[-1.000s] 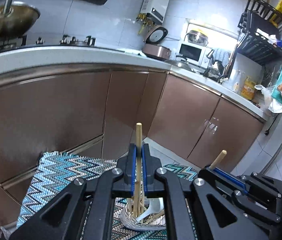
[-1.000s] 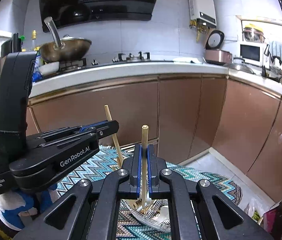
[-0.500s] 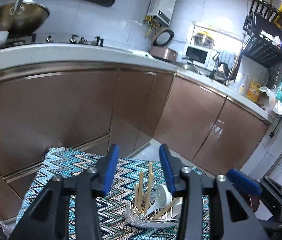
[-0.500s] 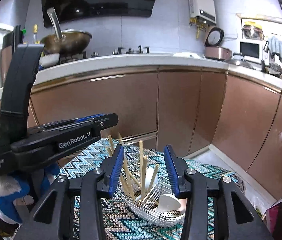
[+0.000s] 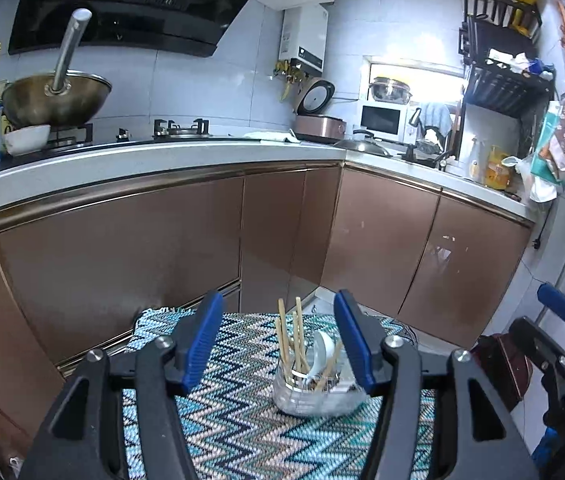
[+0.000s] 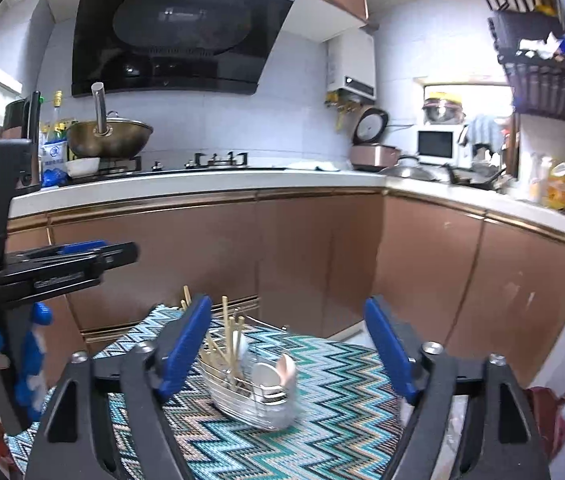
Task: Organize utensils
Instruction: 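Pull both open grippers back from the holder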
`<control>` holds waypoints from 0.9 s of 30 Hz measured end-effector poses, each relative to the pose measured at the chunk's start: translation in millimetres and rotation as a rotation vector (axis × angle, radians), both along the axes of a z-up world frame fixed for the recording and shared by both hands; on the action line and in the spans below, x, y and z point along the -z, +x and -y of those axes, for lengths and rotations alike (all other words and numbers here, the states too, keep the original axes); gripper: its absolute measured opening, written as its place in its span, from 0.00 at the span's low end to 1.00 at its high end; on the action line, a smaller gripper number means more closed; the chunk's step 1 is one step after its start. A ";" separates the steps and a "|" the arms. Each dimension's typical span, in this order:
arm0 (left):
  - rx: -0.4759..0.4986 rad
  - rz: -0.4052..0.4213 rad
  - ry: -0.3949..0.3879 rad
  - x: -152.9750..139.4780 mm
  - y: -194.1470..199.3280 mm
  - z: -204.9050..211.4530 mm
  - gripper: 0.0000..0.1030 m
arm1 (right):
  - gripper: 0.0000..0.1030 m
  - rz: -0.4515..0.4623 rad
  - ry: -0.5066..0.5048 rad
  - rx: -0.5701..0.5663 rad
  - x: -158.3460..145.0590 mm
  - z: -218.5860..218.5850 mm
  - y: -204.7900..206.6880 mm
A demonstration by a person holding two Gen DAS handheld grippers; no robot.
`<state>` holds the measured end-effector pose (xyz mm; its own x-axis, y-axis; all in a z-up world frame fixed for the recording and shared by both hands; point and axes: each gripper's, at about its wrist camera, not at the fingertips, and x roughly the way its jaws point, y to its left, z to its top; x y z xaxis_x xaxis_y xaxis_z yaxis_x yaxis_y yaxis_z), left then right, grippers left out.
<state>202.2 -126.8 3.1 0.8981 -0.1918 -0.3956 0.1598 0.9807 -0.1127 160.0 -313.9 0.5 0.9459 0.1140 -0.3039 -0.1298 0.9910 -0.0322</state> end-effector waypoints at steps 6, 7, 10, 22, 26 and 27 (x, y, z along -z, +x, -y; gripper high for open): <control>0.014 0.045 0.043 -8.8 -38.7 -5.4 0.59 | 0.96 0.047 -0.018 0.054 -9.6 -15.1 -32.6; 0.017 0.051 0.050 -10.1 -43.8 -7.0 0.59 | 0.99 0.051 -0.023 0.064 -10.7 -18.5 -36.9; 0.014 0.068 0.061 -13.0 -58.1 -16.8 0.59 | 0.99 0.052 -0.044 0.092 -12.2 -29.4 -49.5; -0.081 0.123 0.097 -9.7 -93.5 -58.4 0.71 | 1.00 0.009 -0.095 0.185 -1.8 -69.1 -87.9; -0.119 0.125 0.104 -4.6 -101.0 -67.9 0.72 | 1.00 0.017 -0.103 0.205 -3.4 -77.9 -98.9; -0.125 0.131 0.103 -4.4 -103.6 -70.7 0.73 | 1.00 0.023 -0.108 0.212 -4.4 -80.1 -101.9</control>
<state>98.6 -56.1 7.5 0.9575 -0.0397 -0.2855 0.0423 0.9991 0.0031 58.1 -233.8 4.9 0.9519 -0.1203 -0.2817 0.0832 0.9866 -0.1402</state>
